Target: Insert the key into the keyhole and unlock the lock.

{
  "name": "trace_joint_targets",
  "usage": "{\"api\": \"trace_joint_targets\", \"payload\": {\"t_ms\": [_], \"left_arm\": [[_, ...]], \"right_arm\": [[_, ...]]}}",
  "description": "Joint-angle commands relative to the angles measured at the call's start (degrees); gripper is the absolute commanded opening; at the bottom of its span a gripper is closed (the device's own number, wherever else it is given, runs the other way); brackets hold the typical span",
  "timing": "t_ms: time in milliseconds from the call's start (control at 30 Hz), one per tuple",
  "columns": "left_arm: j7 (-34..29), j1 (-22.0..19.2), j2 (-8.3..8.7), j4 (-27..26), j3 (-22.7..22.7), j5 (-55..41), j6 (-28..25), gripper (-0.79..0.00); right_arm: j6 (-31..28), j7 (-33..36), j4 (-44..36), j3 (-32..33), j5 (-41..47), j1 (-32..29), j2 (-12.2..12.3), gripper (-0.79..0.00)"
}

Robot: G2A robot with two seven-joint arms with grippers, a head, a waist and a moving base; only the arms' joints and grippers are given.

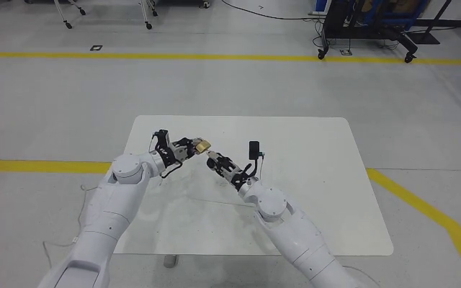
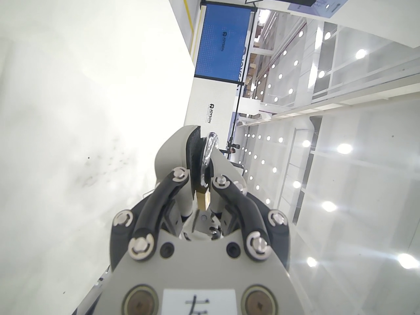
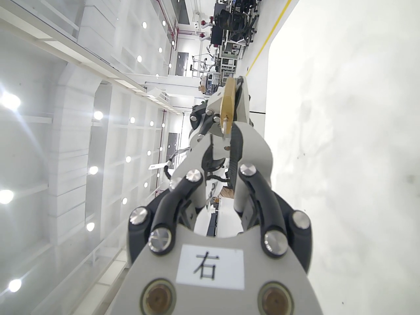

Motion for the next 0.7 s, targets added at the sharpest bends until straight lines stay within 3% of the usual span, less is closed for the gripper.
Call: {"api": "trace_joint_targets", "payload": {"t_ms": [0, 200, 300, 333, 400, 500, 567, 600, 667], "left_arm": [[0.11, 0.20, 0.01, -0.20, -0.23, -0.39, -0.33, -0.785], [0.93, 1.02, -0.18, -1.51, -0.72, -1.97, -3.54, -0.785], [0.94, 1.51, -0.29, -2.19, -1.21, -3.49, -5.70, -0.785], [0.87, 1.66, -0.32, -2.30, -1.36, -4.05, -6.13, -0.785], [0.31, 1.79, -0.34, -2.58, -1.56, -4.54, -7.19, -0.785], [-0.20, 1.97, -0.34, -2.69, -1.74, -4.76, -8.20, -0.785], [-0.47, 2.07, -0.35, -2.77, -1.80, -4.87, -8.50, -0.785], [-0.70, 2.10, -0.35, -2.80, -1.77, -4.86, -8.43, -0.785], [-0.80, 2.09, -0.35, -2.75, -1.79, -4.82, -8.25, -0.785]], "right_arm": [[0.01, -0.01, 0.01, 0.00, -0.01, 0.00, 0.00, 0.000], [-0.10, 0.12, -0.20, 0.02, 0.36, -0.12, -0.01, 0.000], [-2.67, 3.93, -2.30, 1.99, 8.94, -1.74, 0.01, -0.031], [-3.39, 5.26, -2.60, 2.63, 11.48, -2.22, 0.04, -0.117], [-4.21, 8.59, -2.87, 3.36, 15.86, -2.86, 0.09, -0.403], [-5.06, 10.82, -2.79, 3.96, 17.35, -3.10, 0.24, -0.539], [-5.07, 10.98, -2.83, 3.85, 17.14, -3.07, 0.26, -0.588], [-4.99, 10.82, -2.76, 3.69, 16.93, -2.99, 0.23, -0.686], [-4.92, 10.47, -2.50, 3.29, 16.82, -2.70, 0.13, -0.770]]}}
